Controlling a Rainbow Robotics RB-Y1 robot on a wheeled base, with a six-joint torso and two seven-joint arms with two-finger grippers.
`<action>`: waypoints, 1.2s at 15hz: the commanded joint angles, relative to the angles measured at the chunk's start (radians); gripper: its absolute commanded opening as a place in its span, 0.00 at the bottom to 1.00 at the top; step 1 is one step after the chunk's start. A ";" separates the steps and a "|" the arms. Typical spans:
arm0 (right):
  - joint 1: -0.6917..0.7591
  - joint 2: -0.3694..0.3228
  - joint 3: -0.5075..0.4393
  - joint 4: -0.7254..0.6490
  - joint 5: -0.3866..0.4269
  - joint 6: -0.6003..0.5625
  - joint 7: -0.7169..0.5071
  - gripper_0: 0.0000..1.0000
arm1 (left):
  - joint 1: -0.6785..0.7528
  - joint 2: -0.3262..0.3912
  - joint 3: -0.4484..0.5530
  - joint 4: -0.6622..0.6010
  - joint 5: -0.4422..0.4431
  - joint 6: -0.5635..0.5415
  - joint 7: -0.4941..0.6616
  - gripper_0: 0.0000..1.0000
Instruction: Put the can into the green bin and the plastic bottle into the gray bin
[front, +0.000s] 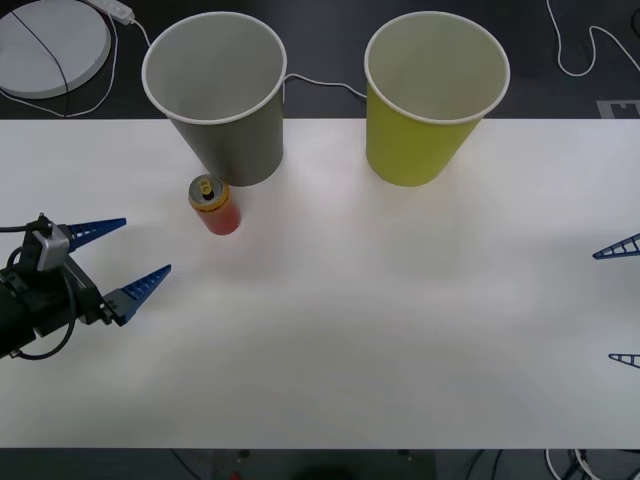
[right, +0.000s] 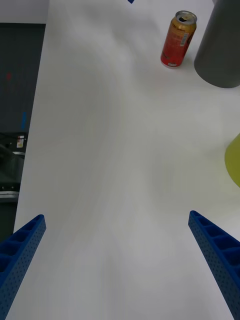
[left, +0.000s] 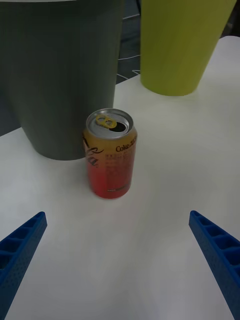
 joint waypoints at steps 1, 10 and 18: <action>0.000 0.000 0.000 0.000 0.000 0.000 0.000 1.00 | 0.016 -0.047 -0.047 -0.003 0.089 0.122 -0.125 1.00; 0.000 0.000 0.000 0.000 0.000 0.000 0.000 1.00 | 0.033 -0.206 -0.069 0.001 0.160 0.225 -0.218 1.00; 0.000 0.000 0.000 0.000 0.000 0.000 0.000 1.00 | -0.049 -0.297 -0.069 0.118 0.114 0.185 -0.254 1.00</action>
